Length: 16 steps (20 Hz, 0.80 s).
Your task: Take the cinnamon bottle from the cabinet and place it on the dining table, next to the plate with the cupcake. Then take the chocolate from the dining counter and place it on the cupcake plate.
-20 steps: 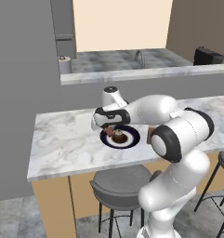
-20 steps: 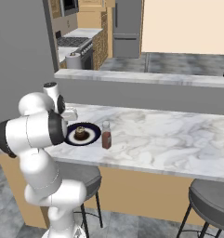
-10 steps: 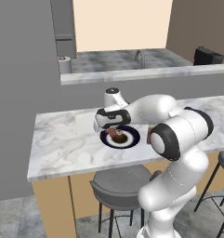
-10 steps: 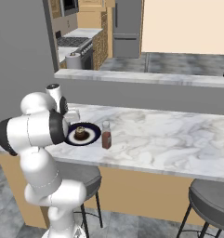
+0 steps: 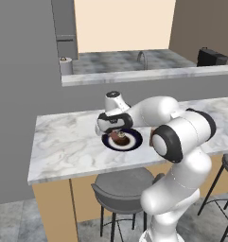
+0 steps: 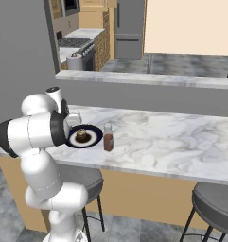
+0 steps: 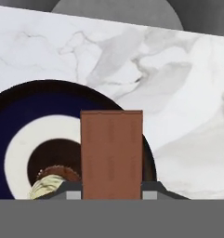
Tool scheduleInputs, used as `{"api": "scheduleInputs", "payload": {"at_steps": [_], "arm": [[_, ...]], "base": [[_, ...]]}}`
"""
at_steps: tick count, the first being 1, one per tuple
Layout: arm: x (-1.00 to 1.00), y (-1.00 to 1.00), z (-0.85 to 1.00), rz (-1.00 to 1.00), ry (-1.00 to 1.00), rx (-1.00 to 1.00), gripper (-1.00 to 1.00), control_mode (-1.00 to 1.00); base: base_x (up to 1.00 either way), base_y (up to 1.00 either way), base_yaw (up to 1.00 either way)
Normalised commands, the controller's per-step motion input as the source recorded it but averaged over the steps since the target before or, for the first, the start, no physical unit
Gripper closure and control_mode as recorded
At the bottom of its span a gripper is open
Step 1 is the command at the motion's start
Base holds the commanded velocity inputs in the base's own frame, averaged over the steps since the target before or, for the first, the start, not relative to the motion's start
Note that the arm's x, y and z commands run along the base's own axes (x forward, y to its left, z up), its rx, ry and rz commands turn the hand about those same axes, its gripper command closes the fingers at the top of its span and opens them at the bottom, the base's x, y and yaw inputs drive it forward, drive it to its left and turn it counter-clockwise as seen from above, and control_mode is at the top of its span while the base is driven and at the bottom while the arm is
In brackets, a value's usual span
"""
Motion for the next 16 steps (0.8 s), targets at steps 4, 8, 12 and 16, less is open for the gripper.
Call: {"api": "scheduleInputs", "payload": {"at_steps": [4, 8, 12, 16], "arm": [[0.0, 0.0, 0.0, -0.1, 0.0, -0.01, 1.0, -1.0], [0.0, -0.01, 0.0, -0.09, 0.0, 0.0, 1.0, -1.0], [0.0, -0.03, -0.01, -0.07, 0.0, 0.0, 1.0, -1.0], [0.0, -0.02, -0.02, -0.07, 0.0, 0.0, 1.0, -1.0]], "base": [[0.0, 0.0, 0.0], [0.0, 0.0, 0.0], [0.0, 0.0, 0.0], [0.0, 0.0, 0.0]]}}
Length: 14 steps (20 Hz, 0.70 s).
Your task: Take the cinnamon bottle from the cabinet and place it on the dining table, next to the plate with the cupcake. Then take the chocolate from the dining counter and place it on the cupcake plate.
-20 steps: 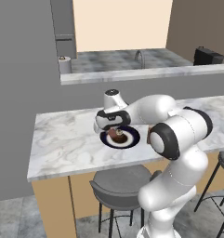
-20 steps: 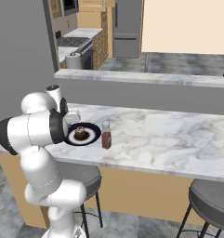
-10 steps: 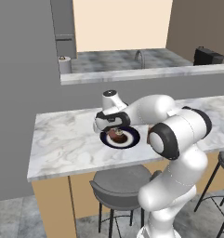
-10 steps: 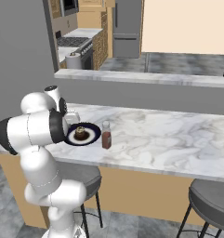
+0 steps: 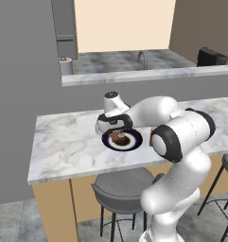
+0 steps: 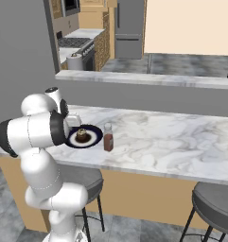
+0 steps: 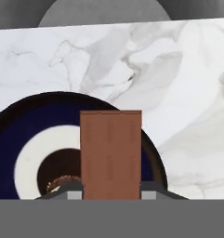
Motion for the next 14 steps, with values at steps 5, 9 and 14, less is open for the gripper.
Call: {"api": "scheduleInputs", "payload": {"at_steps": [5, 9, 14], "arm": [[0.01, -0.01, -0.05, -0.06, 0.0, 0.0, 1.0, -1.0], [0.0, 0.0, -0.01, -0.05, 0.0, 0.0, 1.0, -1.0], [0.0, 0.0, 0.0, -0.05, 0.0, 0.0, -1.0, -1.0]], "base": [[0.0, 0.0, 0.0], [0.0, 0.0, 0.0], [0.0, 0.0, 0.0]]}}
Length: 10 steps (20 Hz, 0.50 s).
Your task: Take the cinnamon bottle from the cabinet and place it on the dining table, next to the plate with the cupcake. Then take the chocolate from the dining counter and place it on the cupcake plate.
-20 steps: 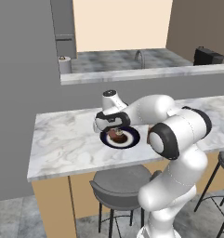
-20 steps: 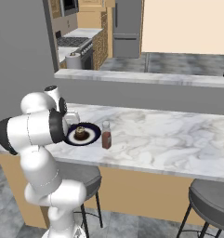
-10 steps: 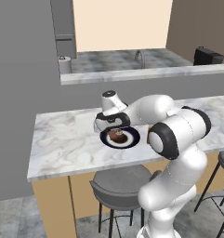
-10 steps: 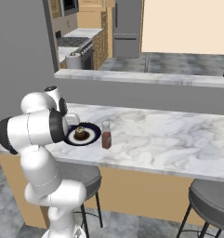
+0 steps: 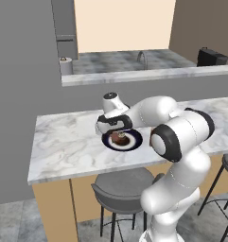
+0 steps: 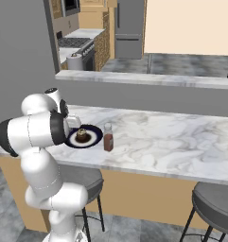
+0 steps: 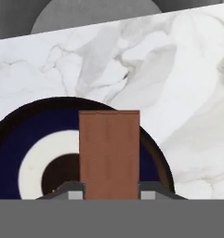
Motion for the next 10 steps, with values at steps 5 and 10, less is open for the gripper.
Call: {"api": "scheduleInputs", "payload": {"at_steps": [5, 10], "arm": [[0.01, 0.0, 0.0, -0.03, -0.01, 0.0, -1.0, -1.0], [0.0, 0.0, 0.08, 0.0, -0.01, 0.0, -1.0, -1.0]], "base": [[0.0, 0.0, 0.0], [0.0, 0.0, 0.0]]}}
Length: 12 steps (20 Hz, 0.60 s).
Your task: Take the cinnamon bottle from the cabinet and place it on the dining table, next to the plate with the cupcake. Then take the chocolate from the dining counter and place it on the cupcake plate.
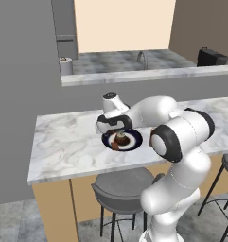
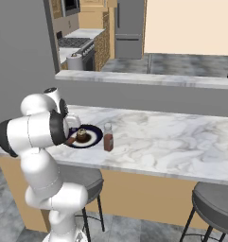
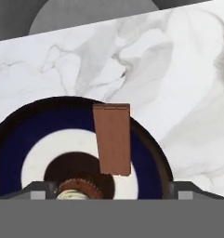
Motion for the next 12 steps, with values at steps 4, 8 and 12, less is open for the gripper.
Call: {"api": "scheduleInputs", "payload": {"at_steps": [4, 8, 12], "arm": [[0.0, 0.0, 0.57, 0.0, -0.04, 0.0, -1.0, -1.0], [0.0, 0.0, 0.88, 0.0, -0.03, 0.0, -1.0, -1.0], [-0.1, 0.0, 0.95, 0.0, -0.04, 0.0, -1.0, -1.0]], "base": [[0.0, 0.0, 0.0], [0.0, 0.0, 0.0], [0.0, 0.0, 0.0]]}}
